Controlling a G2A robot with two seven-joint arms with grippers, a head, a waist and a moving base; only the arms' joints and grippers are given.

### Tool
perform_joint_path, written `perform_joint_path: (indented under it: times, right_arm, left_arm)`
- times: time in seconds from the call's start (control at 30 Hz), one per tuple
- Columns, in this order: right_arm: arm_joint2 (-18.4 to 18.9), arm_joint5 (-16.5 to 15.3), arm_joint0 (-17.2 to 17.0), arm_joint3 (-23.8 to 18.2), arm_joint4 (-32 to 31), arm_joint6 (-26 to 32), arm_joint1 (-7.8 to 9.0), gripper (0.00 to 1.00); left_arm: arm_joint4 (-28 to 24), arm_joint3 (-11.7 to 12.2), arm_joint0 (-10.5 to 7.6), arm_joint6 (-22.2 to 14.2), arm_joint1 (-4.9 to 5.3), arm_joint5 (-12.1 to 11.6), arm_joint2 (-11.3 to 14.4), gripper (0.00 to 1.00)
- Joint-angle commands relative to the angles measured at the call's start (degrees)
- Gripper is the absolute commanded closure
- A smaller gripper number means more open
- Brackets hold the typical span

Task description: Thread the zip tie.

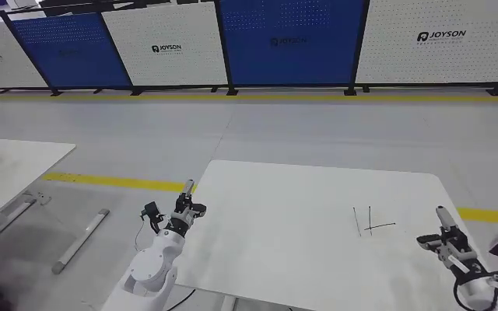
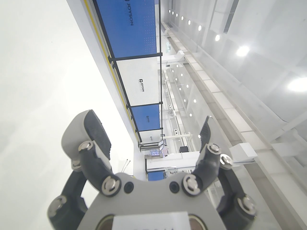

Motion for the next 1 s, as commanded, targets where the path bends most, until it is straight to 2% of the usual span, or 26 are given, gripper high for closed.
perform_joint_path:
  times: [0.0,0.13,0.27,0.37,0.47,0.6,0.97]
  right_arm:
    - [1.5,0.8,1.1,0.9,1.0,5.3,0.36,0.0]
    - [2.9,3.1,4.9,3.2,-0.5,11.4,1.15,0.0]
    - [1.9,6.5,9.7,5.7,-4.2,15.9,1.89,0.0]
    - [0.1,8.6,13.7,8.6,-5.4,18.9,2.24,0.0]
    - [-3.6,9.5,18.1,12.1,-8.2,22.4,2.52,0.0]
    - [-7.7,12.3,23.9,18.3,-11.1,26.9,2.82,0.0]
    - [-7.9,12.4,24.3,18.7,-11.1,27.0,2.82,0.0]
  left_arm:
    - [0.0,0.0,0.0,0.0,0.0,0.0,0.0,0.0]
    - [0.0,0.0,0.0,0.0,0.0,0.0,0.0,0.0]
    - [0.0,0.0,0.0,0.0,0.0,0.0,0.0,0.0]
    - [0.0,0.0,0.0,0.0,0.0,0.0,0.0,0.0]
    - [0.0,0.0,0.0,0.0,0.0,0.0,0.0,0.0]
    - [0.0,0.0,0.0,0.0,0.0,0.0,0.0,0.0]
    - [0.0,0.0,0.0,0.0,0.0,0.0,0.0,0.0]
